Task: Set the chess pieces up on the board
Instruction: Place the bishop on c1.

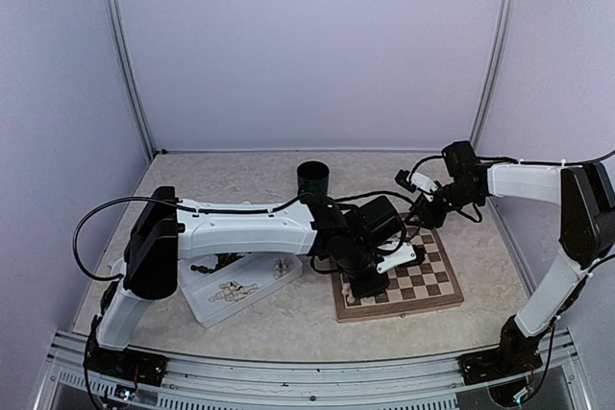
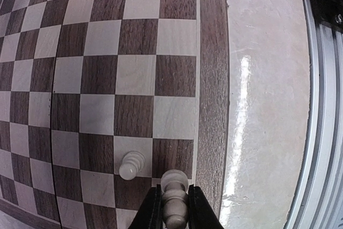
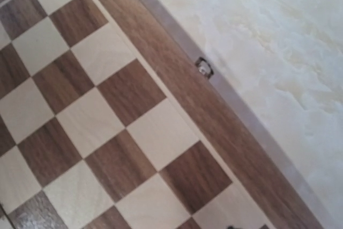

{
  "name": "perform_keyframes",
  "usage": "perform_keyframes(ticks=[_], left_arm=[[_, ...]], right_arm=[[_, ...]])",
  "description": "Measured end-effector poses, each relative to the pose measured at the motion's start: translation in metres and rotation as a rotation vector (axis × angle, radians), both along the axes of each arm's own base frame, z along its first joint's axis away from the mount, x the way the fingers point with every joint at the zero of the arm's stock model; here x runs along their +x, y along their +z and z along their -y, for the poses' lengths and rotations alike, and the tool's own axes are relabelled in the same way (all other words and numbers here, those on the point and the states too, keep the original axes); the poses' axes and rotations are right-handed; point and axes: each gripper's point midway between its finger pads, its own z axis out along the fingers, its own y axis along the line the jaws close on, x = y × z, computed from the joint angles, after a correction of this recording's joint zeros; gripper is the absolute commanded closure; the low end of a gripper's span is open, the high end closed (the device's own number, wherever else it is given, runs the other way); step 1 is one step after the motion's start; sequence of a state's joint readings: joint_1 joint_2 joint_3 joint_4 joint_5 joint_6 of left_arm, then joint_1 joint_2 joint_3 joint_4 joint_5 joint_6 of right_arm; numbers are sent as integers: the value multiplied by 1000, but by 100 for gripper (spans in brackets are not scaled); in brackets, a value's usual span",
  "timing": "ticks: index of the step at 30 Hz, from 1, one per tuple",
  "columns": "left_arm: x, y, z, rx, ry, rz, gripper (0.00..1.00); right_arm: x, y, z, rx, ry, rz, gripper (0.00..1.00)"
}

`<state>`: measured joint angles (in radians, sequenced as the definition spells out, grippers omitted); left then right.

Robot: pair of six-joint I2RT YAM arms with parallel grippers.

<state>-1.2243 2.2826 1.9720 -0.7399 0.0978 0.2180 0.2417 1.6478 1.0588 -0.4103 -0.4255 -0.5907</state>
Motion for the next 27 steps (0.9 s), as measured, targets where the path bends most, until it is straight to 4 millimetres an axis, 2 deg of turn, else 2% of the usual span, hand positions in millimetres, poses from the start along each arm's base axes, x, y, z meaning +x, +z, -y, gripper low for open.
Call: perform_keyframes(ticks=[6,11,18,27], left_arm=[[2,-4,6,3,0,1,84],[3,-13,5,21,1,-2,78],[3,-15,5,27,3,0,75],[5,-15,7,25,-5,9,86]], right_arm=[[-1,-1,0,-1,2,-3,55],[-1,-2,0,-3,6,-1,55],[-2,-2,0,-4,13,1,55],[-2,-2,0,-4,14,2,55]])
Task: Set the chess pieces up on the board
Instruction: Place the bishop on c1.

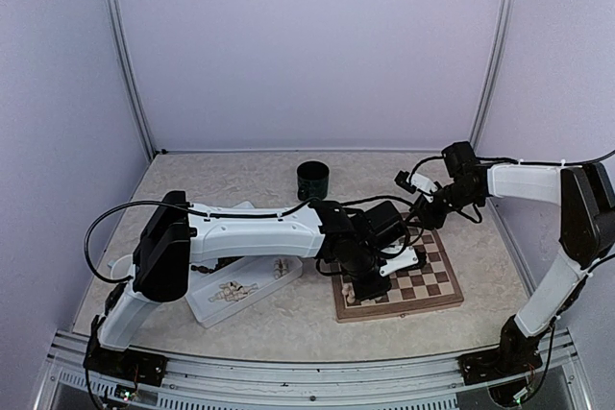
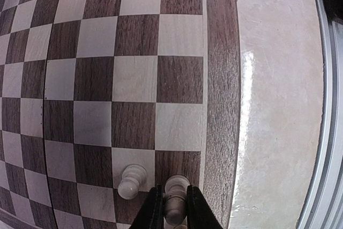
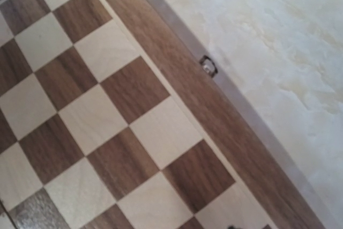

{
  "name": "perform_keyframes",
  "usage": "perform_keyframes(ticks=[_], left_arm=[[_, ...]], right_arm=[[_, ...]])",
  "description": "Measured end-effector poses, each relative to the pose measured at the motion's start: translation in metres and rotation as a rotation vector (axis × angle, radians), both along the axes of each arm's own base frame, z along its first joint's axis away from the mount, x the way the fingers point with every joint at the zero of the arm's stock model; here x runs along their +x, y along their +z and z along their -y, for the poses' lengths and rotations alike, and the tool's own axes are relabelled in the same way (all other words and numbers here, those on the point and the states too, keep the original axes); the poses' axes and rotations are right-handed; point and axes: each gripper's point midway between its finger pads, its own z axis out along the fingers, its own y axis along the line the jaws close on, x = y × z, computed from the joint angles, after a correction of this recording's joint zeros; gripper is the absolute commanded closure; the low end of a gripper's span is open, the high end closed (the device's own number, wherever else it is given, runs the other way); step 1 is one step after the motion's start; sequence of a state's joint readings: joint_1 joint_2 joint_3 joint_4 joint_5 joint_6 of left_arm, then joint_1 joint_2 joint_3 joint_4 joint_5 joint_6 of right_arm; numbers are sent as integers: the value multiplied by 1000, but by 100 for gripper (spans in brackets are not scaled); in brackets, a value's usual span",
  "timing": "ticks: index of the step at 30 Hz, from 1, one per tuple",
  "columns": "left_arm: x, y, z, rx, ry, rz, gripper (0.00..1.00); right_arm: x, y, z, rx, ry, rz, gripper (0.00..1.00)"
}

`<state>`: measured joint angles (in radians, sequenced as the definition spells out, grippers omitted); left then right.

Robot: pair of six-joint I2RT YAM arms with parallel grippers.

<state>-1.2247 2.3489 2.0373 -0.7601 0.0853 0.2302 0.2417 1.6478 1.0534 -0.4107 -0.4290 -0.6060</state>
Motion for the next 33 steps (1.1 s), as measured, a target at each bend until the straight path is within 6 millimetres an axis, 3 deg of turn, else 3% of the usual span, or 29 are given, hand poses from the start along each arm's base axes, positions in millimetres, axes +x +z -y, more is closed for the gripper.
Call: perform_keyframes(ticks=[23,33], left_arm=[[-2,0,3,-13,-13,-7,86],[0,-2,6,-19,-12,-2,73]], right_arm=[[0,0,0,-1,3,1,55],[0,0,0,1,4,1,55]])
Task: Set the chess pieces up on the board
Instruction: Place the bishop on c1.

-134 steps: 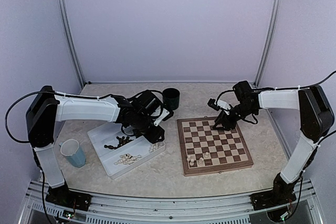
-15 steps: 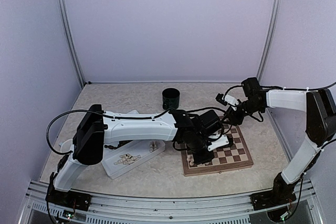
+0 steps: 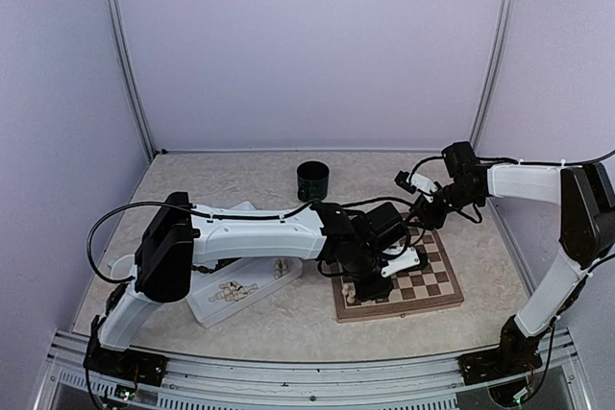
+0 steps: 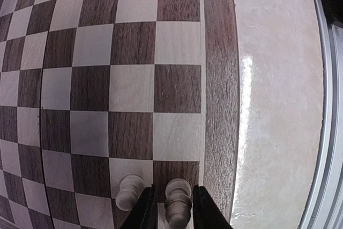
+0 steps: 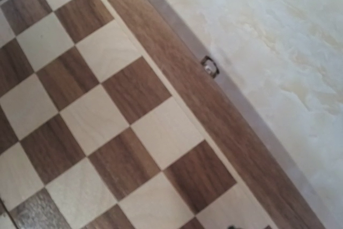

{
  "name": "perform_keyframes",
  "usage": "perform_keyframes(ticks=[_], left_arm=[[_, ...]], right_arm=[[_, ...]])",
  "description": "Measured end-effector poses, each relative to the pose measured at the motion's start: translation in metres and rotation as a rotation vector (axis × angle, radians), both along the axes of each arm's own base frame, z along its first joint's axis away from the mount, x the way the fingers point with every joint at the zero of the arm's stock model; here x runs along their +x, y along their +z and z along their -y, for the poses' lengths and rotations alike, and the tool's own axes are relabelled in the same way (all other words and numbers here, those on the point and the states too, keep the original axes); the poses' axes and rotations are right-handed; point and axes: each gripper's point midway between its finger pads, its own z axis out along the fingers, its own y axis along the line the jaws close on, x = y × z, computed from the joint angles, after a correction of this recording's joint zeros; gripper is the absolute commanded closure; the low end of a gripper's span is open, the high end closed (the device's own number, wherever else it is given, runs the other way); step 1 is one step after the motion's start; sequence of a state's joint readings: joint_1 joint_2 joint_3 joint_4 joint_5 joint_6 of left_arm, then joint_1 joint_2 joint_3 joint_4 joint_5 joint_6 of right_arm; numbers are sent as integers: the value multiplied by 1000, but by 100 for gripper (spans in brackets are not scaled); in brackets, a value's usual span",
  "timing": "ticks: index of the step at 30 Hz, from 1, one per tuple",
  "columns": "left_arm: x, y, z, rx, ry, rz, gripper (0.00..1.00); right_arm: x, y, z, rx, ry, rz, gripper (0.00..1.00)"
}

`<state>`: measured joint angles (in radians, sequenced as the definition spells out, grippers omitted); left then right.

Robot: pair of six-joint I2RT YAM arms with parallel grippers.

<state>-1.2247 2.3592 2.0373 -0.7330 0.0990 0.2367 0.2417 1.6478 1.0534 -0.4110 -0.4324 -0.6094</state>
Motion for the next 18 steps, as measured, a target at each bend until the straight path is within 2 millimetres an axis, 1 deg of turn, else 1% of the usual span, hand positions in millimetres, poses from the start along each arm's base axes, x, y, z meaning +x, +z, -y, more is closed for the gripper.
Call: perform_keyframes(ticks=[6,9,11,13,15,16,18], left_arm=[[2,1,1,-3,7,15,61],[5,10,-1,-2,18,47,56],[9,31,-5,-28,30,90,54],[12,66,-19,-74,52,131,54],[16,104,-35,-132,82,160,54],[23,128,-49,-174,113,177,54],[42,159,-74,-225,190,202,54]], right_arm=[[0,0,0,1,0,-1,55],[0,0,0,0,0,0,55],[0,0,0,0,0,0,55],[0,0,0,0,0,0,54],[0,0,0,0,0,-1,55],[0,0,0,0,0,-1,55],[0,0,0,-1,-1,0,55]])
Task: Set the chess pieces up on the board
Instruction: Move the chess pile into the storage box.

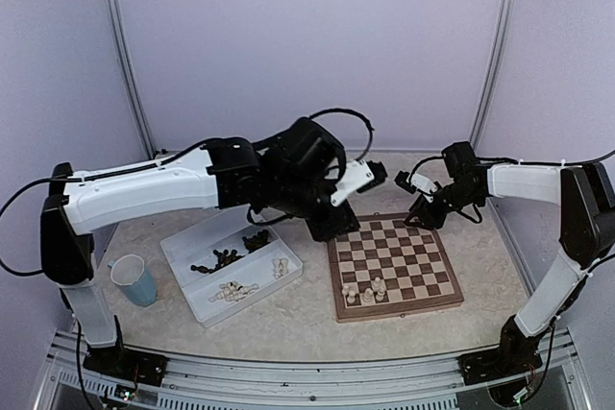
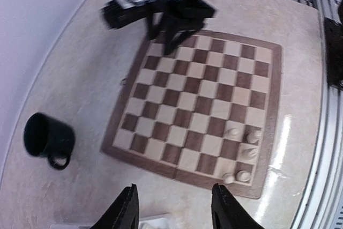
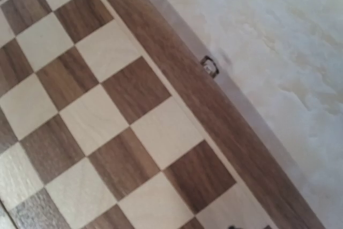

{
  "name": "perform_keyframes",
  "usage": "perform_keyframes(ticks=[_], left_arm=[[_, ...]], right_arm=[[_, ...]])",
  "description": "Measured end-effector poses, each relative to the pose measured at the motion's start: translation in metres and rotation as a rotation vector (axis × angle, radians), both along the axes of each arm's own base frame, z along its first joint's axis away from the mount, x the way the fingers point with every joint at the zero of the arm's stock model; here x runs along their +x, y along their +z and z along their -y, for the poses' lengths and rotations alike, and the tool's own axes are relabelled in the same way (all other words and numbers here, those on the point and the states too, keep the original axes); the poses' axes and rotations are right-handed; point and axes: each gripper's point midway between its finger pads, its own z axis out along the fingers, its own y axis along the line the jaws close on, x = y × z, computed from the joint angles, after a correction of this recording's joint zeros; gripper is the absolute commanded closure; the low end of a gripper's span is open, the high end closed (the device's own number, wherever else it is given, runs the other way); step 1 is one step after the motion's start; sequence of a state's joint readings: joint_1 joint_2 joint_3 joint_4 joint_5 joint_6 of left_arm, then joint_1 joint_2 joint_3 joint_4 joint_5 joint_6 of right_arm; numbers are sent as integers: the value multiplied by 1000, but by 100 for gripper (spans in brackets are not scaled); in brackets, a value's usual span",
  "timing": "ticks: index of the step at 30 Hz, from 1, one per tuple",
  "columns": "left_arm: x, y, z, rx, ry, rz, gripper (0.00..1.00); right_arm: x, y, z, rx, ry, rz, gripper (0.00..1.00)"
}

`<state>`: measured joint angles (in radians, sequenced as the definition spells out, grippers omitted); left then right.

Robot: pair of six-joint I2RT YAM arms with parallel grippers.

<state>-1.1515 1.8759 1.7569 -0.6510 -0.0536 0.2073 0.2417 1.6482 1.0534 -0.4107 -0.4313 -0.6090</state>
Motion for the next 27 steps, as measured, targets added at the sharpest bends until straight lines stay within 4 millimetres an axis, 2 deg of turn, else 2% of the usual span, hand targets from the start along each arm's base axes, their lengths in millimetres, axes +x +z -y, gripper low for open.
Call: perform_keyframes(ticks=[2,3,5,6,8,10,14,18,23,27], left_arm=[[29,16,-30,-32,107,16,56],[44,15,-47,-29,168,13,57],[68,-9,-78,18,279,-15,58],[73,-24,-89,51,315,-35,58],[73,-70,-119,159,385,-99,58],[63,-104,-143,250,429,-161,58],[48,-145,-179,352,499,-247,57],[48,-157,-188,347,548,-289,55],[57,-153,-172,253,573,-296,55],[64,-165,-161,219,596,-317,57]], right_arm=[[0,0,0,-2,-1,1,54],[0,0,1,-5,-2,1,55],[1,-1,2,-11,-5,4,55],[1,-1,2,-15,-6,6,55],[1,-2,1,-25,-4,8,55],[1,-3,1,-30,-2,7,55],[0,-4,-1,-34,3,8,55],[0,-6,-2,-40,5,7,55],[0,-8,-3,-45,6,5,55],[0,-8,-2,-48,5,5,54]])
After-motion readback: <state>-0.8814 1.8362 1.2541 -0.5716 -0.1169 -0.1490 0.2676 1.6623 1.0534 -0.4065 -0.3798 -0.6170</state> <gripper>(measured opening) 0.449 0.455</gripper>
